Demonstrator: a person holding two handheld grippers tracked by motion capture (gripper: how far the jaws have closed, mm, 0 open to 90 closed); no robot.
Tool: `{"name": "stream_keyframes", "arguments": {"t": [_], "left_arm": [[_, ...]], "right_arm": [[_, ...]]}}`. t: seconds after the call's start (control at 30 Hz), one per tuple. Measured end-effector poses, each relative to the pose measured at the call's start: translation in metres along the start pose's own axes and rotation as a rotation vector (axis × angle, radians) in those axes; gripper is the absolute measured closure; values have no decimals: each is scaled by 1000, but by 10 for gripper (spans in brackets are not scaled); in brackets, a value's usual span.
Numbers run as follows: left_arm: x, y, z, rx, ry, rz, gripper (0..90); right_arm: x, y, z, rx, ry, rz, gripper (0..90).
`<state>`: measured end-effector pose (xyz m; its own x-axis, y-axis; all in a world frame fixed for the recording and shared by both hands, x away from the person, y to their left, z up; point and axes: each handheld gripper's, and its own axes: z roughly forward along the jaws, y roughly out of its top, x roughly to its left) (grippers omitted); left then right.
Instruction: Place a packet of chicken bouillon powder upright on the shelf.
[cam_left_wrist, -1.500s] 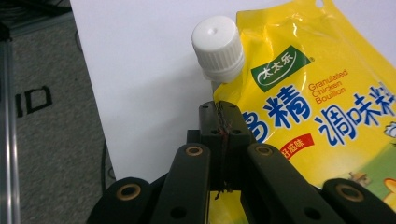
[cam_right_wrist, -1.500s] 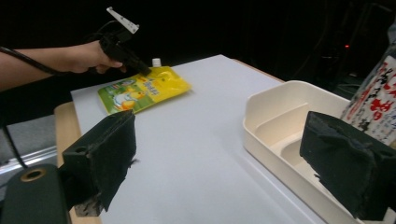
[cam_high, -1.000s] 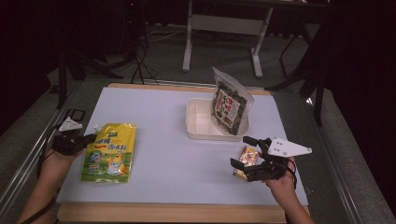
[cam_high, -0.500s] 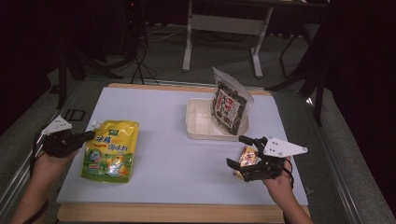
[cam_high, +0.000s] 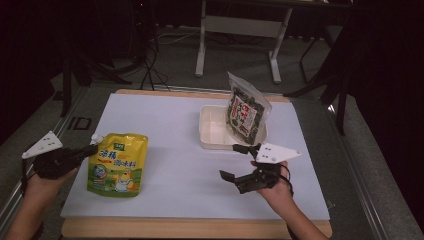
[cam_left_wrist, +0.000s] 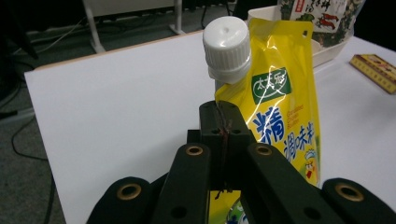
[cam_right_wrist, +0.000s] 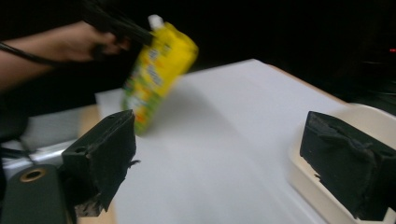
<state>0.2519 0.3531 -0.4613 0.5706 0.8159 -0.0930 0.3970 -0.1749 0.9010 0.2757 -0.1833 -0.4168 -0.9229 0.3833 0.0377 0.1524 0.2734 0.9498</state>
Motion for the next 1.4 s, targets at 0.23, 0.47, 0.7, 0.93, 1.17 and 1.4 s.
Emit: {"name": "stream_keyframes", "arguments": {"t": [0.23,0.47,0.7,0.93,1.17,1.4], "left_arm": [[-10,-3,-8,-55,-29,5,900],[-24,5,-12,-78,-59,45,900],[-29,7,-15,-84,-92,55,900],[-31,7,-16,-95,-121,67,900],[-31,9,-17,-82,-131,74,900],[-29,9,-18,-83,-145,76,900]], "right_arm": [[13,8,45,-7,82,-5,135],[25,12,95,-7,163,21,165],[33,13,143,12,206,55,215],[26,10,182,11,185,88,267],[22,6,204,26,265,105,529],[29,3,214,68,344,90,727]]}}
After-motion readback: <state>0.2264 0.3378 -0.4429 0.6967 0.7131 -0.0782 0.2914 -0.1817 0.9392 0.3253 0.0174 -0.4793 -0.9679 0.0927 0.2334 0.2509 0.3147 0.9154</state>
